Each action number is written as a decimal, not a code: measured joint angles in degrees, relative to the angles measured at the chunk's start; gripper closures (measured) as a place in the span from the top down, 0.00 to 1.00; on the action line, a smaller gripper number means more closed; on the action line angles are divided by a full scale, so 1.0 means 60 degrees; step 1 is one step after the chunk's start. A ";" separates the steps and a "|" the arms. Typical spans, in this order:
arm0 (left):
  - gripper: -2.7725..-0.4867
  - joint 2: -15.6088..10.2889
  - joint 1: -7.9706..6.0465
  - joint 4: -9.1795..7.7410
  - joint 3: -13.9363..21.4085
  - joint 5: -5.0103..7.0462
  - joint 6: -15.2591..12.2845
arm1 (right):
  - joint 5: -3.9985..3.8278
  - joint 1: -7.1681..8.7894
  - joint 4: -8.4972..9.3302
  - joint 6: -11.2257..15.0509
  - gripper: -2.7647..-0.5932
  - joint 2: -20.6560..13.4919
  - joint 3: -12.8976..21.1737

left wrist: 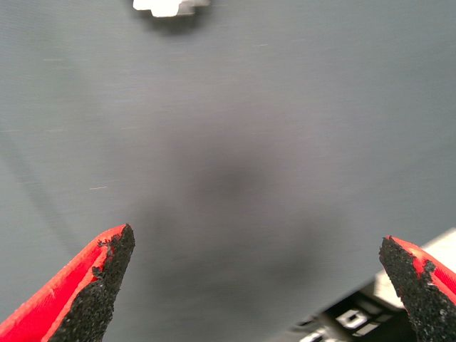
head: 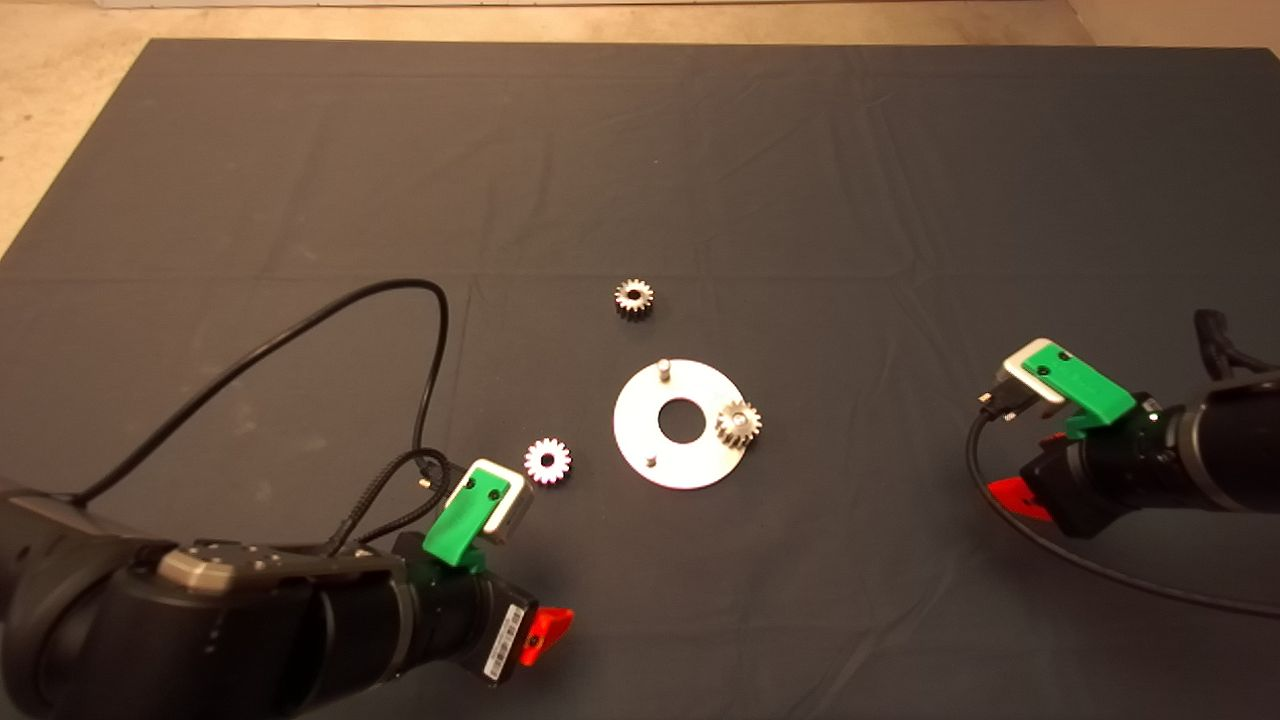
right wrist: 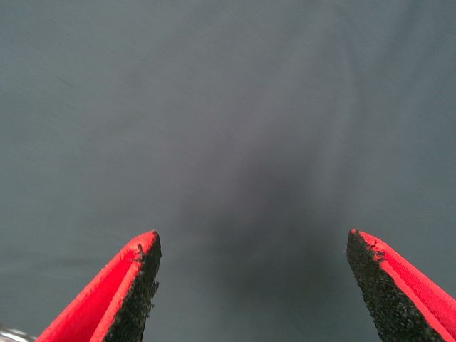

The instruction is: Install three planetary gears onto the carrier pins

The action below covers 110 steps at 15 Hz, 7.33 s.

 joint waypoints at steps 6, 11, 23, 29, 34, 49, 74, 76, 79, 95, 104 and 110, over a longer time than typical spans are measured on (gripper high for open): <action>0.87 -0.0346 -0.0384 0.0010 0.0000 -0.0008 0.0391 | 0.0312 -0.1028 -0.1274 0.1472 0.61 0.1641 0.0095; 0.87 -0.0441 -0.0537 0.0047 0.0000 -0.0004 0.0653 | -0.0253 -0.1792 -0.1992 0.1626 0.61 0.2084 0.0116; 0.87 -0.0354 -0.0533 0.1582 -0.0004 0.0000 0.1285 | -0.0253 -0.1837 -0.2137 0.1763 0.61 0.2334 0.0171; 0.87 0.0095 -0.0017 0.2611 -0.0434 -0.0003 0.1383 | -0.0250 -0.1837 -0.2186 0.1763 0.61 0.2330 0.0175; 0.87 0.0444 0.0239 0.2877 -0.0914 -0.0004 0.1565 | -0.0253 -0.1845 -0.2198 0.1763 0.61 0.2297 0.0175; 0.87 0.0812 0.0647 0.3673 -0.2056 0.0000 0.1636 | -0.0257 -0.1895 -0.2239 0.1720 0.61 0.1966 0.0207; 0.58 0.1151 0.0973 0.3962 -0.2889 -0.0165 0.1667 | -0.0257 -0.1917 -0.2251 0.1720 0.61 0.1796 0.0211; 0.58 0.1151 0.0973 0.4003 -0.2889 -0.0165 0.1667 | -0.0261 -0.1920 -0.2251 0.1720 0.61 0.1796 0.0211; 0.53 0.1151 0.0975 0.4017 -0.2889 -0.0165 0.1659 | -0.0261 -0.1920 -0.2251 0.1720 0.61 0.1796 0.0211; 0.26 0.1253 0.0976 0.4149 -0.2889 -0.0412 0.1645 | -0.0263 -0.1924 -0.2251 0.1720 0.61 0.1763 0.0211; 0.19 0.1252 0.1129 0.4324 -0.2891 -0.0400 0.1645 | -0.0257 -0.1920 -0.2251 0.1716 0.61 0.1360 0.0211; 0.14 0.1249 0.1129 0.4328 -0.2881 -0.0396 0.1671 | -0.0261 -0.1938 -0.2251 0.1611 0.61 0.1034 0.0211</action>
